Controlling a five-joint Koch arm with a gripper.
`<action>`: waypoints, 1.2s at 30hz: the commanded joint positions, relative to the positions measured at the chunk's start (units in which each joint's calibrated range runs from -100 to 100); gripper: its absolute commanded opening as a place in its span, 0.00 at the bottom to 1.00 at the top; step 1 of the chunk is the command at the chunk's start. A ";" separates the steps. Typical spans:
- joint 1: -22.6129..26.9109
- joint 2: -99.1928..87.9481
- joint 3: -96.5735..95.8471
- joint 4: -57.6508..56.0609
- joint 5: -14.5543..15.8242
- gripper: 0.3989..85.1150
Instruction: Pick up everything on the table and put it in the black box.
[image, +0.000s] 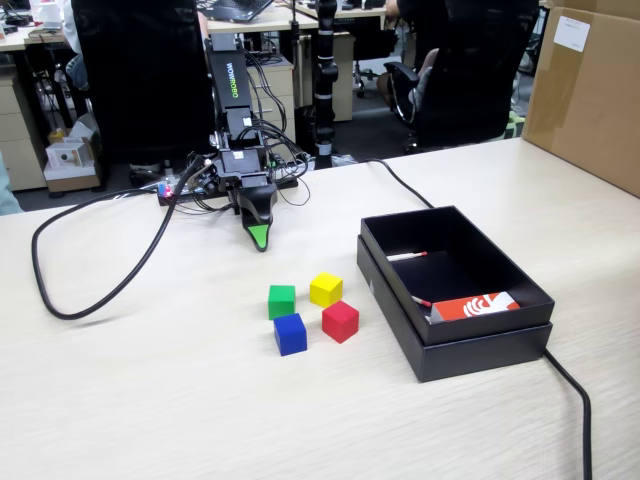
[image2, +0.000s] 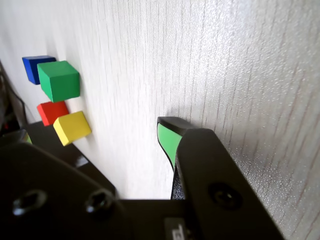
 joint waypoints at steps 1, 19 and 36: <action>0.10 0.00 -1.76 -1.17 -0.54 0.56; -1.76 1.61 8.57 -11.71 -0.88 0.56; -0.88 60.93 64.33 -31.32 0.49 0.51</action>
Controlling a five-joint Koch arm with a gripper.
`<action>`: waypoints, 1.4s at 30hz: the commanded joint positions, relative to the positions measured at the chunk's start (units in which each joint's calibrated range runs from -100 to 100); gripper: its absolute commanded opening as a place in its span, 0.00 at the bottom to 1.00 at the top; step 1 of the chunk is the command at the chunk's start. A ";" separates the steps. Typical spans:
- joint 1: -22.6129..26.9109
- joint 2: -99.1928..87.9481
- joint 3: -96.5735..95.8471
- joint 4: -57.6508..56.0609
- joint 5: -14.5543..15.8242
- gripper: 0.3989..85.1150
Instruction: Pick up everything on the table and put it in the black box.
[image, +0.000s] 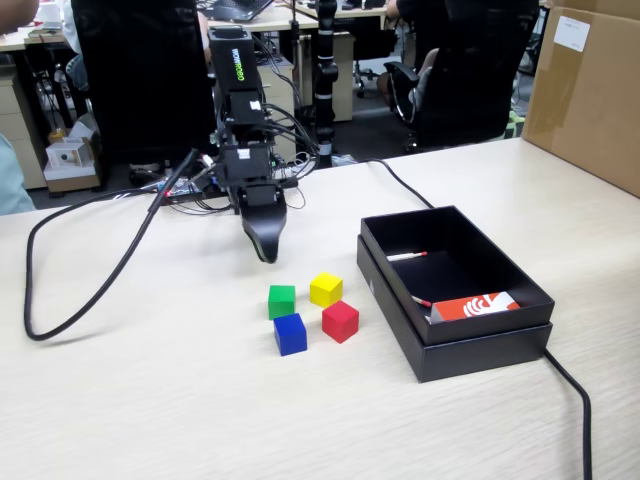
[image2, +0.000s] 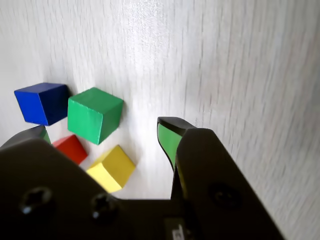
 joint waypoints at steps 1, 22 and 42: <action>0.20 5.12 6.81 -0.58 -0.15 0.51; 0.44 23.13 16.33 -0.58 -0.05 0.27; 11.48 2.94 39.36 -20.20 3.03 0.08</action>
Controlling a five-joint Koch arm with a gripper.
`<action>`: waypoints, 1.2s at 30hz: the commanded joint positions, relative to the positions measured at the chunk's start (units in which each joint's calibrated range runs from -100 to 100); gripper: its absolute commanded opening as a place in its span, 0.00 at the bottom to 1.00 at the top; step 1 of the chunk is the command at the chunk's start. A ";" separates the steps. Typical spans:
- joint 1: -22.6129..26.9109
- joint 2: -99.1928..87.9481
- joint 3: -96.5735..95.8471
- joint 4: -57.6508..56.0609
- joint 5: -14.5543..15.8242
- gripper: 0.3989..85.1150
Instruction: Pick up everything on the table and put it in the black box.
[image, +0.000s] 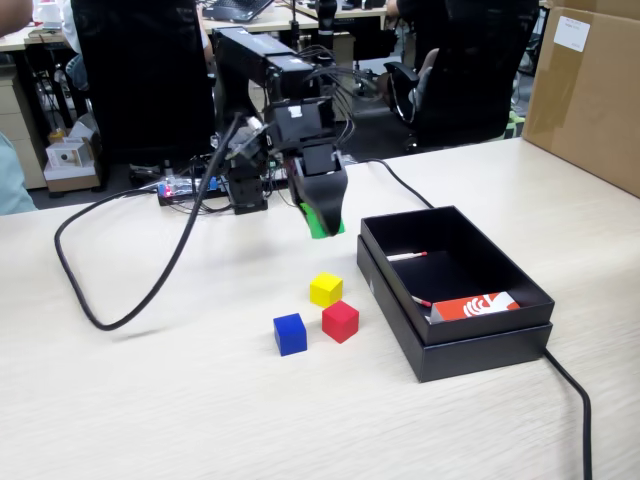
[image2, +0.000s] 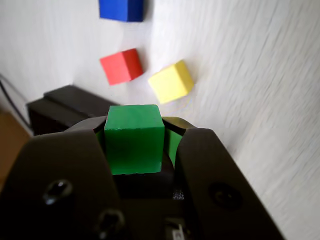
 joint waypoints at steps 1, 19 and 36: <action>3.22 0.70 7.03 -0.61 0.34 0.08; 8.30 34.78 23.62 -2.42 4.15 0.08; 2.98 24.11 28.16 -3.28 -0.78 0.33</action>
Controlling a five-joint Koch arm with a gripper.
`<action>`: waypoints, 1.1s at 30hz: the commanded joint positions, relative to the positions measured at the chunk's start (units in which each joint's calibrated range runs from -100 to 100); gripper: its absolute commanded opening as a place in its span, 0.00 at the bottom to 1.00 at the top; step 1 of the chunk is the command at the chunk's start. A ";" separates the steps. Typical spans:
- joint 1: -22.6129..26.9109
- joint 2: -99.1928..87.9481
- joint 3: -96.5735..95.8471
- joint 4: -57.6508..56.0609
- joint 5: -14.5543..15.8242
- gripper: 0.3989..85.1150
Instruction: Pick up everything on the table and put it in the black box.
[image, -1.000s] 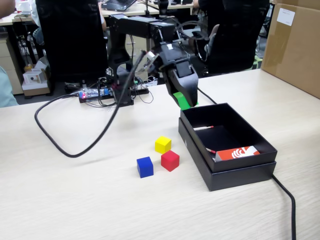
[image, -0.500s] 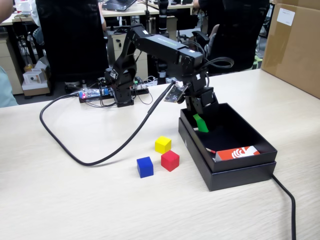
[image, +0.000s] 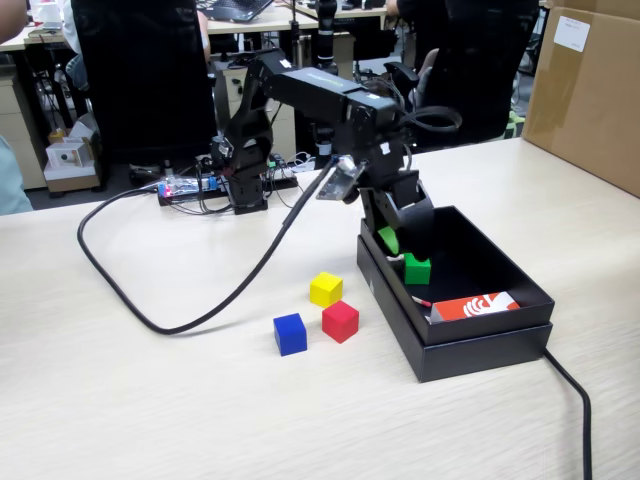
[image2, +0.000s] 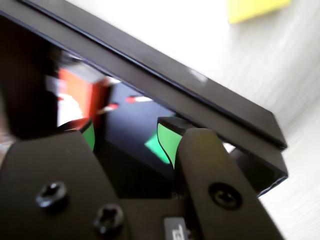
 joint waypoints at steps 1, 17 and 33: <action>-2.25 -9.50 6.07 -0.34 -2.20 0.36; -13.04 -3.54 -2.46 -0.34 -5.76 0.53; -14.70 13.79 1.71 -0.34 -6.06 0.52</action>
